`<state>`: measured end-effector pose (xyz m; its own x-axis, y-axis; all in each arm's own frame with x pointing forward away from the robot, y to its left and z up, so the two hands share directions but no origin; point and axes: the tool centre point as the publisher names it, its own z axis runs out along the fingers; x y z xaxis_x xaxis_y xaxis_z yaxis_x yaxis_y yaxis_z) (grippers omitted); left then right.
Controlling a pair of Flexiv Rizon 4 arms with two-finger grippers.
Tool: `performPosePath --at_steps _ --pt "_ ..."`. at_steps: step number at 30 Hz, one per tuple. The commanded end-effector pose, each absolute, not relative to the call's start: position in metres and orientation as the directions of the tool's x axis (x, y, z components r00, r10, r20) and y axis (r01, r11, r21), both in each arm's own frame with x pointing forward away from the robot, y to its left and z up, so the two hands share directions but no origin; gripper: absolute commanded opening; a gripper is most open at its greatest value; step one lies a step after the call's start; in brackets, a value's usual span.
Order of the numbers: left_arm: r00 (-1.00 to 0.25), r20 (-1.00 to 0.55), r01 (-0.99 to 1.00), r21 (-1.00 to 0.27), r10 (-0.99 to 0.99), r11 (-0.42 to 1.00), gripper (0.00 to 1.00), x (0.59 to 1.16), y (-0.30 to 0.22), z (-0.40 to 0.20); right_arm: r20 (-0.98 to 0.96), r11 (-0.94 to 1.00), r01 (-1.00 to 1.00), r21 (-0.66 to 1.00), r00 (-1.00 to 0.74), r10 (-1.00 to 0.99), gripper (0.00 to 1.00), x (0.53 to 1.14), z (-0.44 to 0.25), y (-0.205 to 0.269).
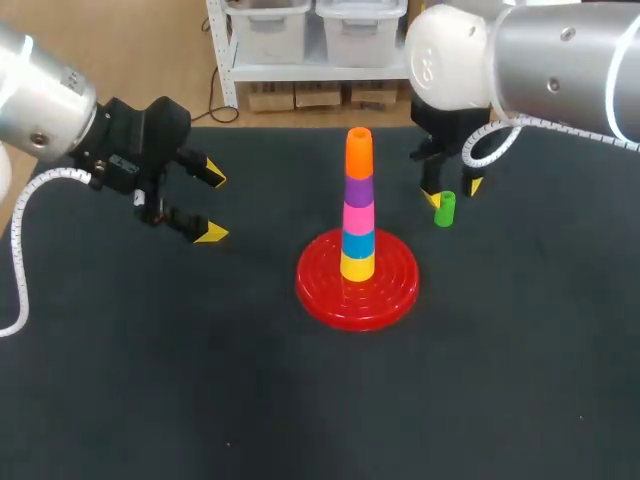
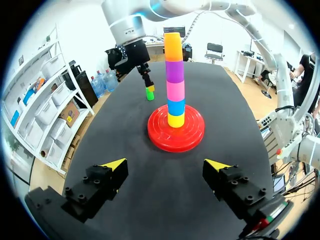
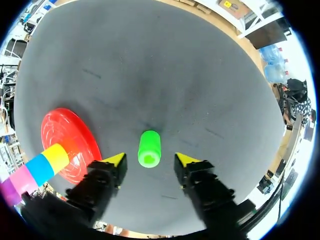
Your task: Pick up and stack the cylinders on the red base in this order: pink,purple,orange,green
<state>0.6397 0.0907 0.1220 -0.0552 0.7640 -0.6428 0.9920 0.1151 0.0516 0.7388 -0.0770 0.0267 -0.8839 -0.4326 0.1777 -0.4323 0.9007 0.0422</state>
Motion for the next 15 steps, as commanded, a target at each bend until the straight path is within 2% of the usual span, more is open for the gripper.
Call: performPosePath --at_steps 1,13,15 --pt "-0.054 -0.643 0.992 0.054 0.764 0.115 1.0 0.6391 0.0909 0.1216 0.182 0.901 -0.431 0.045 -0.883 -0.432 0.48 0.7416 0.0246 -0.0751" --pt "-0.054 -0.643 0.992 0.054 0.764 0.115 1.0 0.6391 0.0909 0.1216 0.183 0.906 -0.419 0.055 -0.888 -0.421 0.44 0.7445 0.0188 -0.0726" --pt "-0.054 -0.643 0.992 0.054 0.764 0.115 1.0 0.6391 0.0909 0.1216 0.183 0.907 -0.417 0.056 -0.889 -0.42 0.35 0.745 0.0185 -0.0727"
